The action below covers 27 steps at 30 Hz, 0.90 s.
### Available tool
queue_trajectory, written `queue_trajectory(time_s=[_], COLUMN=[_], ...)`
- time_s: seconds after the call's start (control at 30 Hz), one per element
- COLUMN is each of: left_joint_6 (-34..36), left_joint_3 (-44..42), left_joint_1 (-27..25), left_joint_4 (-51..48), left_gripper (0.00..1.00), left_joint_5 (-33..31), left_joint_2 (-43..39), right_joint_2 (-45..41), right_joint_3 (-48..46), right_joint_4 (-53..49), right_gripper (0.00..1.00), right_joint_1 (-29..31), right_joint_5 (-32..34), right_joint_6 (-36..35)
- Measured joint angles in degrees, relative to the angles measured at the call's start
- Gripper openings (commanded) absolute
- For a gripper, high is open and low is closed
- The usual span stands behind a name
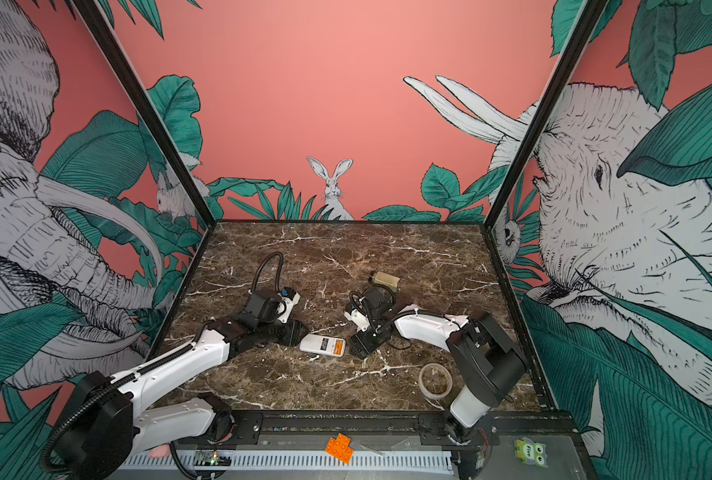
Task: Load the batteries into the remote control
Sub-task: 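Lift the right gripper and move it over the white battery cover, then lower the right gripper around the white battery cover and close it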
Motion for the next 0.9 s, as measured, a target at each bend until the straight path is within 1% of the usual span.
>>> queue_trajectory(time_s=[0.17, 0.3, 0.4, 0.57, 0.73, 0.9], left_joint_6=[0.0, 0.0, 0.0, 0.0, 0.3, 0.5], left_joint_3=[-0.4, -0.4, -0.4, -0.4, -0.3, -0.4], left_joint_1=[0.0, 0.0, 0.0, 0.0, 0.0, 0.0], left_joint_4=[0.0, 0.1, 0.2, 0.2, 0.6, 3.5], left_gripper=[0.59, 0.58, 0.58, 0.59, 0.59, 0.59], left_joint_5=[-0.2, -0.2, -0.2, -0.2, 0.3, 1.8], left_joint_2=[-0.3, -0.4, -0.4, -0.3, 0.2, 2.1], right_joint_2=[-3.9, -5.6, -4.9, -1.6, -0.9, 0.5], right_joint_3=[2.2, 7.3, 9.8, 9.9, 8.0, 6.9], right_joint_4=[-7.0, -10.0, -9.9, -9.4, -7.5, -6.5], right_gripper=[0.82, 0.83, 0.83, 0.83, 0.82, 0.8], right_joint_1=[-0.3, -0.9, -1.4, -1.5, -1.5, -1.5], right_joint_5=[3.6, 5.0, 4.8, 5.7, 5.7, 6.2], right_joint_6=[-3.0, -8.8, -13.3, -19.3, -23.4, -27.2])
